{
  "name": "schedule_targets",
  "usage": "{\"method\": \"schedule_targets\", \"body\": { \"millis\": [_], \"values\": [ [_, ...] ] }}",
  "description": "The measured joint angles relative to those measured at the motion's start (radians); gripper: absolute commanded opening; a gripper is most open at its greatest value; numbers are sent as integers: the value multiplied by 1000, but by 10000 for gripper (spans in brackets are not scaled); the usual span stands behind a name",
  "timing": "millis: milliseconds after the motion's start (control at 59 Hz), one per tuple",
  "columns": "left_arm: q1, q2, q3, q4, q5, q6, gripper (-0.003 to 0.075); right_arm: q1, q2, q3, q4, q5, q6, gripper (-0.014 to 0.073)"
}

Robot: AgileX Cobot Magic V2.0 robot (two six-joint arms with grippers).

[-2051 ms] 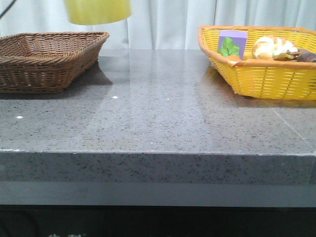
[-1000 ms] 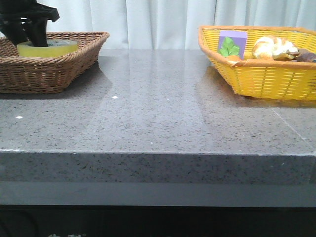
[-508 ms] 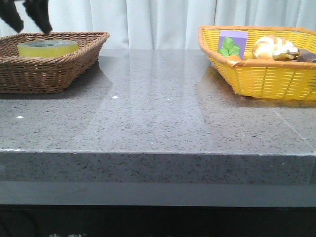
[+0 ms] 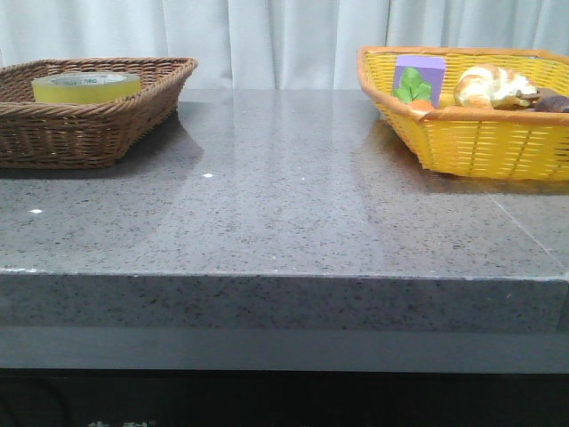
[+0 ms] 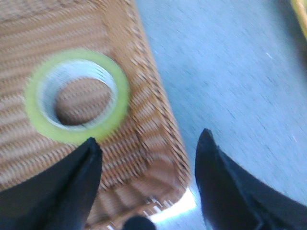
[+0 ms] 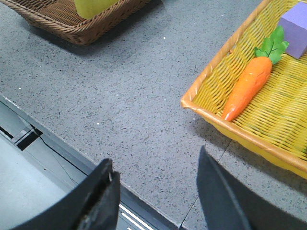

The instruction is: Transfer tape with both arms

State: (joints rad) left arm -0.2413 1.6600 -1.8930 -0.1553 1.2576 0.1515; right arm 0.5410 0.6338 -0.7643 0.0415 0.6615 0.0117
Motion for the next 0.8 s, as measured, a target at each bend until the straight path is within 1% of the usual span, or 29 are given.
{"method": "schedule_targets", "body": {
  "millis": [186, 475, 661, 797],
  "values": [
    [-113, -157, 214, 8, -26, 7, 417, 0, 0, 0, 0, 0, 0, 390],
    [-299, -422, 518, 25, -158, 10, 417, 0, 0, 0, 0, 2, 0, 390],
    [-367, -628, 730, 25, -291, 12, 417, 0, 0, 0, 0, 2, 0, 390],
    [-372, -774, 885, 25, -411, 14, 417, 0, -1, 0, 0, 2, 0, 390]
  ]
}}
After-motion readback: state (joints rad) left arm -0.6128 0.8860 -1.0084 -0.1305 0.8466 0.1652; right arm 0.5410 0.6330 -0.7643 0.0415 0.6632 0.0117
